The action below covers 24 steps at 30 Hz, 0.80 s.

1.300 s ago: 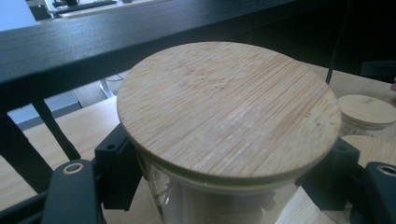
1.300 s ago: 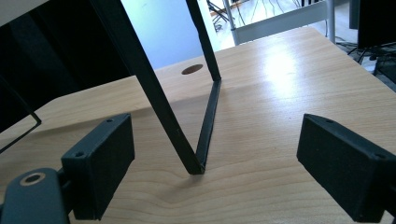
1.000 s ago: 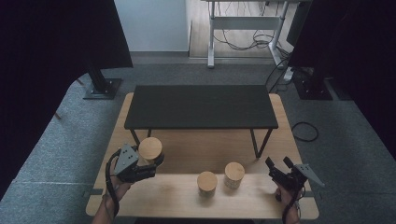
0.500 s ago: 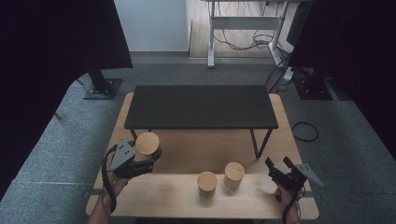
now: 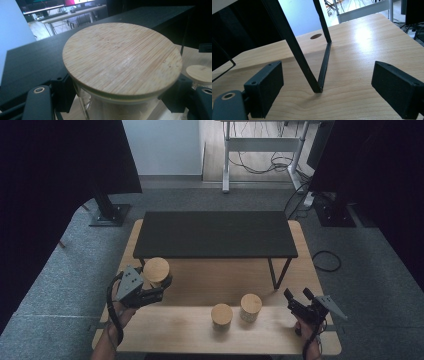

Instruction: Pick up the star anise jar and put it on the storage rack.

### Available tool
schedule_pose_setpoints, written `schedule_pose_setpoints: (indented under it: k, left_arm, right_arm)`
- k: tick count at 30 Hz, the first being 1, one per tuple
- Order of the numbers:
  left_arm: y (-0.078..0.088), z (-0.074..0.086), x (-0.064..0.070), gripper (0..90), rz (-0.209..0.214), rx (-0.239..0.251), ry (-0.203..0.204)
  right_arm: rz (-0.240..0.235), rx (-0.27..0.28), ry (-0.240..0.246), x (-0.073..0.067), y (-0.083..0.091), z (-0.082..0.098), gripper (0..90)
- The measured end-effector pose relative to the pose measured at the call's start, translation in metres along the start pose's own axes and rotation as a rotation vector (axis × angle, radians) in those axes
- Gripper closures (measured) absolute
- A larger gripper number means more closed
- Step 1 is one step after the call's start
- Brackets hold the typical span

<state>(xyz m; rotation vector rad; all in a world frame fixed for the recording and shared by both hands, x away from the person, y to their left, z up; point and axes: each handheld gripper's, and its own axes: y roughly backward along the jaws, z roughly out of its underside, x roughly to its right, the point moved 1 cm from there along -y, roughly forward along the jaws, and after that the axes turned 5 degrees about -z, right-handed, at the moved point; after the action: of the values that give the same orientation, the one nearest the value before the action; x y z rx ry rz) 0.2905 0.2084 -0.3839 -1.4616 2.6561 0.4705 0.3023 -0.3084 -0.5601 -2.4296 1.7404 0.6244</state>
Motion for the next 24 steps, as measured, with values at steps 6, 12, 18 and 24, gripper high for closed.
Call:
schedule_pose_setpoints:
  k: [6,12,18,24]
  left_arm:
    - [-0.002,-0.01,-0.001,25.2,0.004,0.004,-0.013]
    - [-0.003,-0.016,-0.002,25.3,0.008,0.009,-0.011]
    - [-0.004,-0.02,-0.004,25.3,0.001,0.012,-0.007]
    - [-0.005,-0.027,-0.007,25.2,0.005,0.02,-0.003]
  right_arm:
    - [-0.003,0.002,0.001,0.0,0.0,0.0,9.9]
    - [-0.005,0.004,-0.001,0.0,0.0,0.0,9.9]
    - [-0.005,0.003,0.0,0.0,0.0,0.0,9.9]
    - [-0.004,0.003,0.001,0.0,0.0,0.0,9.9]
